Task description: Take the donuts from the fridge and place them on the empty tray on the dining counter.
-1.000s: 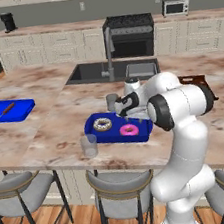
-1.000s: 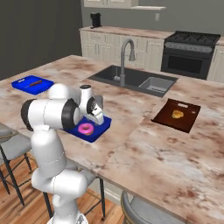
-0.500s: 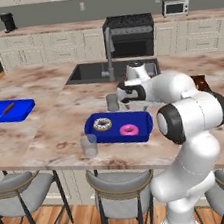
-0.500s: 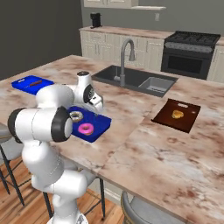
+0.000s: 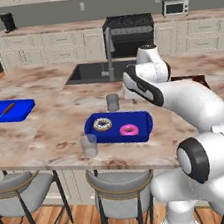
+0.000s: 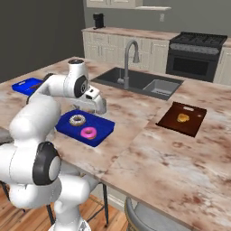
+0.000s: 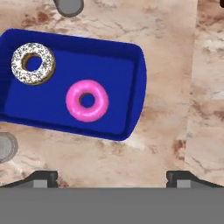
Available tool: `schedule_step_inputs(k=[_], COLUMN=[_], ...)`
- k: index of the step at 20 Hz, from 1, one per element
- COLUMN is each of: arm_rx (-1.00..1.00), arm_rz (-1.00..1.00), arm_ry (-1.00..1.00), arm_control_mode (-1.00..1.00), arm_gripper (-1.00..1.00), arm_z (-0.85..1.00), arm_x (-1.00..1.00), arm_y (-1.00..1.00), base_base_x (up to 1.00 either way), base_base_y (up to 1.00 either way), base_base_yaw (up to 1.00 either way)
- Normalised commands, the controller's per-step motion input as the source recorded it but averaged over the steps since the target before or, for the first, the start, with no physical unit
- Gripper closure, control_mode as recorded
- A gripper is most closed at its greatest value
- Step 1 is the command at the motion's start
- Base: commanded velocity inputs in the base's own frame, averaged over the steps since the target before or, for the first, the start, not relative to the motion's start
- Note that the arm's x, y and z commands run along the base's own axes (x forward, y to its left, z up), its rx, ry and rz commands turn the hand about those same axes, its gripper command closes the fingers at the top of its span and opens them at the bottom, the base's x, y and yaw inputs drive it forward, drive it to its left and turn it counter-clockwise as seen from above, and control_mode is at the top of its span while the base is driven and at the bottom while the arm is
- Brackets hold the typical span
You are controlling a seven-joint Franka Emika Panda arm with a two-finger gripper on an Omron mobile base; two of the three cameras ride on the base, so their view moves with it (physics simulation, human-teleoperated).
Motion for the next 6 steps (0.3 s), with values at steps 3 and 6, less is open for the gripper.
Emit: schedule_step_inputs(k=[3, 6], arm_rx=[0.00, 0.00], arm_rz=[0.31, 0.18], arm_ry=[-0.25, -0.40], arm_control_mode=[-1.00, -1.00], arm_gripper=[-1.00, -1.00], arm_z=[0.24, 0.26], arm_x=[-1.00, -1.00], arm_y=[0.00, 0.00], base_base_x=[0.00, 0.00], base_base_y=[0.00, 0.00], base_base_yaw=[0.00, 0.00])
